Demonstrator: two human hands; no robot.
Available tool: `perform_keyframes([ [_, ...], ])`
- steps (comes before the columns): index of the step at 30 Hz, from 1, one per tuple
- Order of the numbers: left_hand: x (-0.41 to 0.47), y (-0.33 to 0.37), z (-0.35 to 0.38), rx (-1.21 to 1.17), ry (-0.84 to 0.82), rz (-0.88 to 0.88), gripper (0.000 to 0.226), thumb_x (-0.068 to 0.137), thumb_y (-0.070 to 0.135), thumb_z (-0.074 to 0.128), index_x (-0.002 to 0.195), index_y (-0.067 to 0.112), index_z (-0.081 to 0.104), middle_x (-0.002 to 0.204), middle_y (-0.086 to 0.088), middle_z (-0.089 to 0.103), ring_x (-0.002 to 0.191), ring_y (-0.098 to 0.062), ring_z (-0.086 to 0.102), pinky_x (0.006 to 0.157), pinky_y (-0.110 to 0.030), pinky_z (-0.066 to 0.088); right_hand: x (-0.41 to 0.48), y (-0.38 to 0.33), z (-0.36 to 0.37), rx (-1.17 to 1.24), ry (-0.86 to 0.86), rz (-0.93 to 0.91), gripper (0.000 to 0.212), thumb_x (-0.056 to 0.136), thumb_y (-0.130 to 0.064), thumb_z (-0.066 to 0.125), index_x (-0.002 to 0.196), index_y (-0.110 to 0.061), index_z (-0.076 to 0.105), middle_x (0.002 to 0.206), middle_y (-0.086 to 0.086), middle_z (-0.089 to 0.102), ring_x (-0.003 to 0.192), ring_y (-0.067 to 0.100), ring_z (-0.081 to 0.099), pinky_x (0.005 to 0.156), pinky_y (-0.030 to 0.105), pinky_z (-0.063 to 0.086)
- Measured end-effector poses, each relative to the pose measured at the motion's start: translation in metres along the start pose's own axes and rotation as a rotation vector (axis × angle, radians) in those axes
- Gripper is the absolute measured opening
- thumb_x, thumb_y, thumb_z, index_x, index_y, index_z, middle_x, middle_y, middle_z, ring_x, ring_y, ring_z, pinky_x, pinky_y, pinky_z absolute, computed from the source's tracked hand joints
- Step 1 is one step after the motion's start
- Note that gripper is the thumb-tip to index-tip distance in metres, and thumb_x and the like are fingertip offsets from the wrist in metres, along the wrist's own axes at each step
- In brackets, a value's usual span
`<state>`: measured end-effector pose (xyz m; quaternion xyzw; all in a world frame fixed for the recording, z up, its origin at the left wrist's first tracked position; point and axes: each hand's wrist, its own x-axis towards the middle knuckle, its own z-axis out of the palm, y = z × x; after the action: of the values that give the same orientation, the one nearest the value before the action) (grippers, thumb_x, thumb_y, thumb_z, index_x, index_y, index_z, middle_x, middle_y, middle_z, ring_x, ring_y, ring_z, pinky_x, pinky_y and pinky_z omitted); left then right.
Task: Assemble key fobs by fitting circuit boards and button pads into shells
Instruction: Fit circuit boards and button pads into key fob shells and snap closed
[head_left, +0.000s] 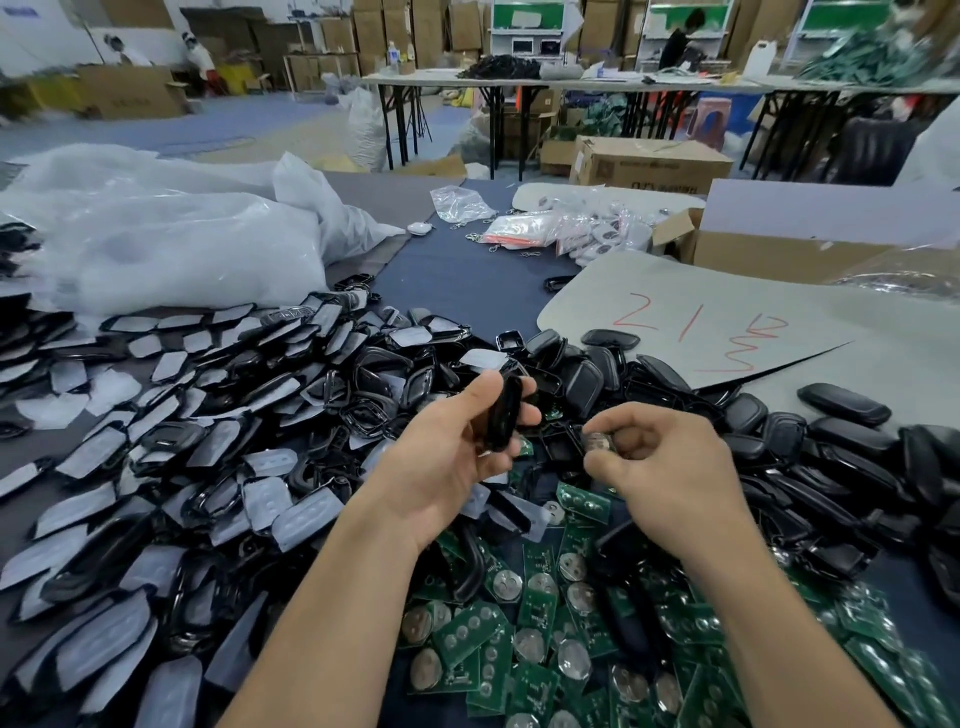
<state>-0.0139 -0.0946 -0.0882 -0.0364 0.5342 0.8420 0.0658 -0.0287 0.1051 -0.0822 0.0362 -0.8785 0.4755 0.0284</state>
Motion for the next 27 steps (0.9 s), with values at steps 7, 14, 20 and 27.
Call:
perform_keyframes([
  [7, 0.001, 0.001, 0.002, -0.011, 0.09, -0.004, 0.01, 0.074, 0.025, 0.076, 0.08, 0.024, 0.083, 0.077, 0.0, 0.073, 0.069, -0.01, 0.069, 0.06, -0.021, 0.056, -0.007, -0.008, 0.001, 0.143, 0.007, 0.038, 0.03, 0.07, -0.009, 0.083, 0.08, -0.037, 0.076, 0.063, -0.008, 0.072, 0.054, 0.008, 0.061, 0.061, 0.032, 0.052],
  [14, -0.007, 0.004, 0.006, 0.031, 0.089, 0.085, 0.021, 0.075, 0.015, 0.076, 0.091, 0.024, 0.085, 0.085, -0.005, 0.076, 0.078, -0.016, 0.073, 0.074, -0.028, 0.061, -0.028, -0.014, 0.008, 0.543, -0.099, 0.206, 0.026, 0.086, 0.005, 0.071, 0.074, -0.014, 0.057, 0.07, 0.01, 0.073, 0.064, 0.024, 0.069, 0.06, 0.03, 0.055],
  [20, -0.024, 0.019, 0.022, 0.261, -0.097, 0.234, 0.021, 0.079, 0.005, 0.078, 0.087, 0.023, 0.085, 0.088, -0.008, 0.081, 0.083, -0.016, 0.076, 0.079, -0.026, 0.058, -0.045, -0.022, -0.002, 1.246, -0.145, 0.596, 0.016, 0.08, -0.01, 0.071, 0.093, -0.004, 0.065, 0.098, 0.019, 0.069, 0.099, 0.034, 0.07, 0.082, 0.054, 0.063],
  [27, -0.042, 0.026, 0.027, 0.441, -0.001, 0.219, 0.032, 0.088, 0.0, 0.077, 0.1, 0.028, 0.084, 0.1, 0.0, 0.081, 0.096, -0.017, 0.076, 0.081, -0.029, 0.059, -0.049, -0.043, -0.007, 1.208, -0.082, 0.576, 0.011, 0.096, 0.001, 0.061, 0.088, -0.005, 0.058, 0.086, 0.021, 0.075, 0.072, 0.032, 0.076, 0.061, 0.034, 0.063],
])
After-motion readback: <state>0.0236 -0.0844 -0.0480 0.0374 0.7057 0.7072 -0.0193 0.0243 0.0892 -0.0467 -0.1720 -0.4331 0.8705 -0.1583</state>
